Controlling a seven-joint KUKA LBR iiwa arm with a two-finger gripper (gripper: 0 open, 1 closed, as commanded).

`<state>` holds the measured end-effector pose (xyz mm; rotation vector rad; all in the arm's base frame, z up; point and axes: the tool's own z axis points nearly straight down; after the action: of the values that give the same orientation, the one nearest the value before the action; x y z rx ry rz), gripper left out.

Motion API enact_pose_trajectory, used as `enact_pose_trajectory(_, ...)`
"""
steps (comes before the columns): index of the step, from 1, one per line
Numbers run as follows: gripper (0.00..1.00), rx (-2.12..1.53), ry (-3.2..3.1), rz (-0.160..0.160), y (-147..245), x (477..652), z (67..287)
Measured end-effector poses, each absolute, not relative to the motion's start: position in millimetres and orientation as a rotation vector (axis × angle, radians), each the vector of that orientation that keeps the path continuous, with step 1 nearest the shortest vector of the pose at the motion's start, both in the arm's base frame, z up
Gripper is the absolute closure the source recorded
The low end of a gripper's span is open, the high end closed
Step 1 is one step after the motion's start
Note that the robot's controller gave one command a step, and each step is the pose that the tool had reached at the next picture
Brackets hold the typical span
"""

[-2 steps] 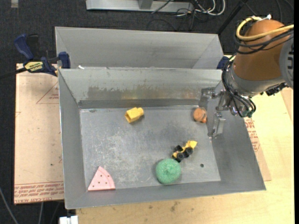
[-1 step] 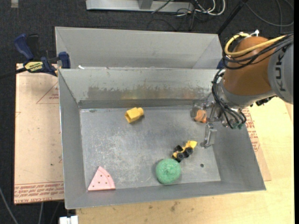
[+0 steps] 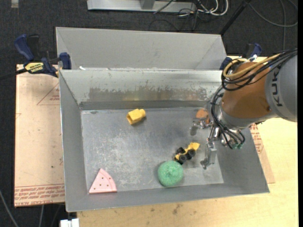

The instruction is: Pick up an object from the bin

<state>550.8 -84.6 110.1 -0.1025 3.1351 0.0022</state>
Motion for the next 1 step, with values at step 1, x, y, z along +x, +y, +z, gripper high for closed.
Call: enact_pose_trajectory(1,0.00,-0.160,3.142,-0.001,-68.9,543.4,79.0)
